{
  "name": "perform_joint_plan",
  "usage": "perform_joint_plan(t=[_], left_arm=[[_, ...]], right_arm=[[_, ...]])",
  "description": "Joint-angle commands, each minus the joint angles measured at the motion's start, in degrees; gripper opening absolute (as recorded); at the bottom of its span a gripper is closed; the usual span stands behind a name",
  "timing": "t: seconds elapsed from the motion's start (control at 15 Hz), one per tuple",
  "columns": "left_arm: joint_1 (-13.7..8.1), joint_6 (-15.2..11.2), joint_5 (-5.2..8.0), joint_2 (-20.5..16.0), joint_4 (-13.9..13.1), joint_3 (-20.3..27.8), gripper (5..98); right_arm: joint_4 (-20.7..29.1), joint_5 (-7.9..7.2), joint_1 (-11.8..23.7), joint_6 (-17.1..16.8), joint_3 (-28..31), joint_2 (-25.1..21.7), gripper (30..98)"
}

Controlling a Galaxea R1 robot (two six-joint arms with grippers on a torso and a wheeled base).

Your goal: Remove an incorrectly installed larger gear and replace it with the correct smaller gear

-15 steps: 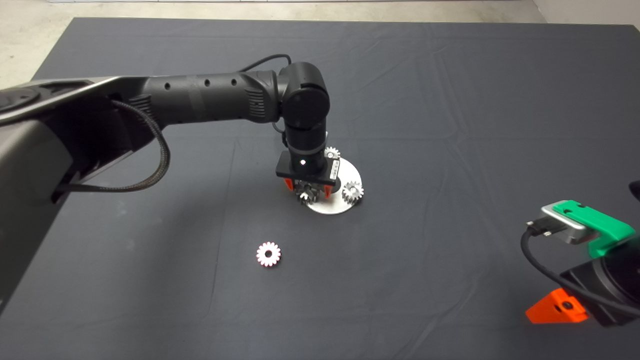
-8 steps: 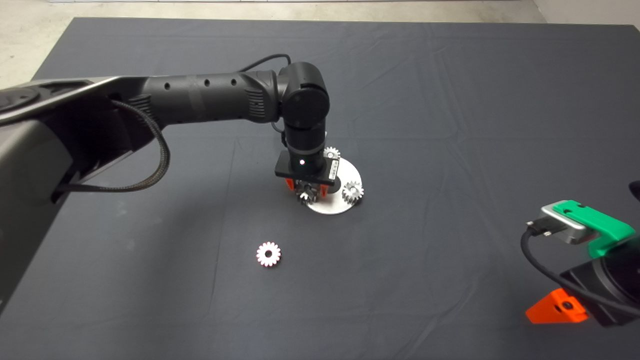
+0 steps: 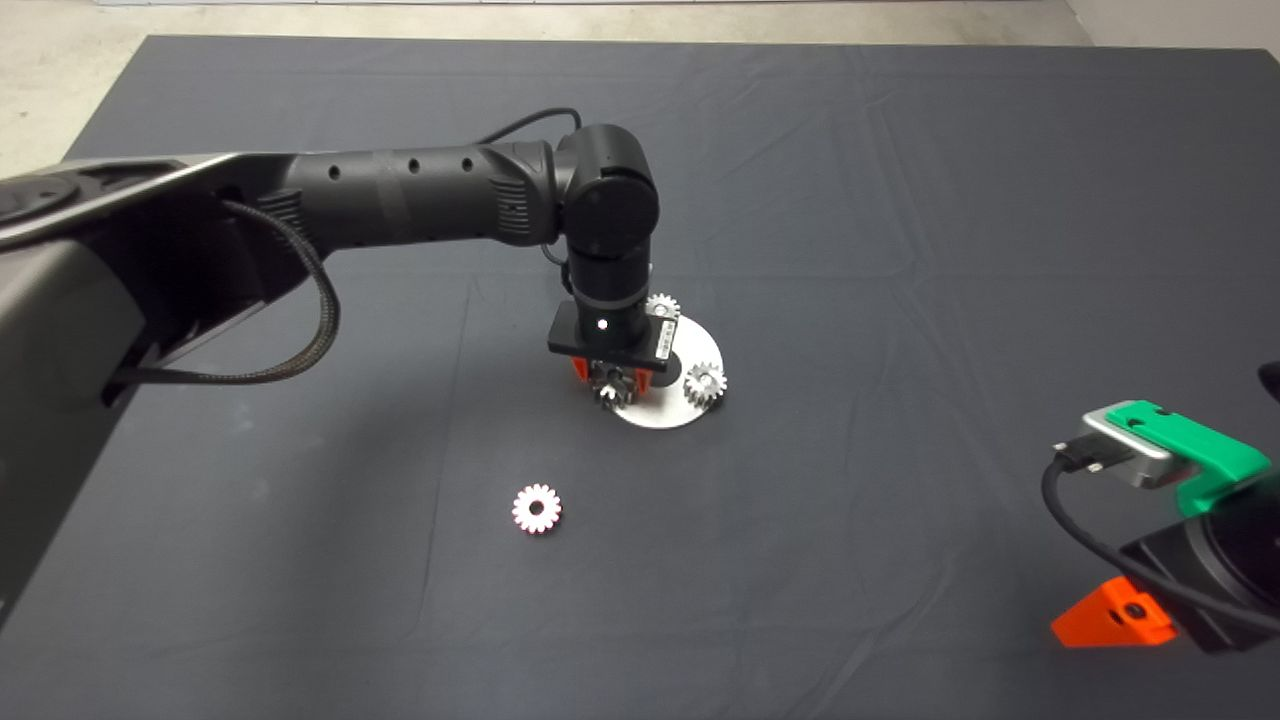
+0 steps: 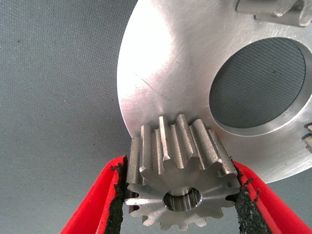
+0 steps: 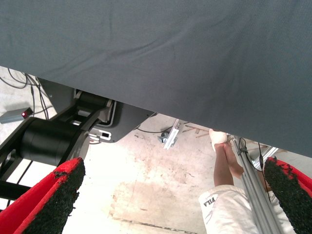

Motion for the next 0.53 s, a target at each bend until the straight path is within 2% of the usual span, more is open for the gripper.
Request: perform_joint_plan(t=[0.0,0.47], left_arm=[[-0.7,0.3,-0.57,0.4,0.1,0.5,48.9],[-0.7,0.1,-0.57,0.4,0.1,0.1,45.4]], right_arm=[[1.8,-3.27,0.9,0.0,0.2,-0.1,97.0],[1.9,-3.27,0.9,0.0,0.2,-0.1,96.9]])
